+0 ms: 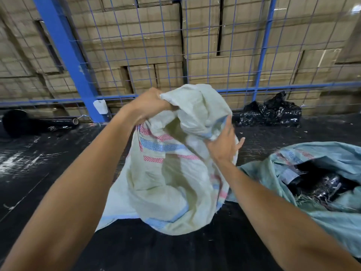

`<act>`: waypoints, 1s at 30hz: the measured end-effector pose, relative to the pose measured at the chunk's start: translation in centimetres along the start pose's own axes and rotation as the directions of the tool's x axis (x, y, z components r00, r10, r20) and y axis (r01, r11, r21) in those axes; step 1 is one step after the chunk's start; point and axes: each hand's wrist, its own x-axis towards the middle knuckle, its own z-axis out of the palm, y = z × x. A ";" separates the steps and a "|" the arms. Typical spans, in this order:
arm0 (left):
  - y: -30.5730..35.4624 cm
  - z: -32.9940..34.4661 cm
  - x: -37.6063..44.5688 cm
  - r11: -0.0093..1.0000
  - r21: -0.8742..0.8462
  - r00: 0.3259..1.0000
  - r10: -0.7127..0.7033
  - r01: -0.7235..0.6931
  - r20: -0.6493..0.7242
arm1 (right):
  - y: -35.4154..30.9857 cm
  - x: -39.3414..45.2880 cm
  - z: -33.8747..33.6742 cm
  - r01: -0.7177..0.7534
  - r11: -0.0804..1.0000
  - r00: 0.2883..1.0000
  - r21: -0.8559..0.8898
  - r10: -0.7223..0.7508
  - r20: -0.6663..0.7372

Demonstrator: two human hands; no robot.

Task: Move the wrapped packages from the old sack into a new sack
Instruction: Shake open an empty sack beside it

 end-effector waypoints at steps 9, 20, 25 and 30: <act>-10.6 -5.6 -1.6 0.433 0.793 0.903 -0.217 0.429 -0.370 | -5.8 3.4 -6.4 -0.517 0.737 0.718 0.435 0.096 0.689; -4.8 4.3 0.3 0.729 0.665 0.966 0.021 0.161 -0.257 | -8.3 3.5 -7.5 -0.409 0.780 0.609 0.473 -0.153 0.778; -2.5 1.7 1.9 0.892 0.359 0.856 -0.054 0.273 -0.515 | -4.9 -0.7 -4.9 0.235 0.949 0.917 0.211 -0.288 0.275; -0.3 0.6 2.0 0.983 0.139 0.966 -0.079 0.116 -0.247 | -2.6 -0.1 -2.3 -0.133 0.977 0.952 0.166 0.080 0.296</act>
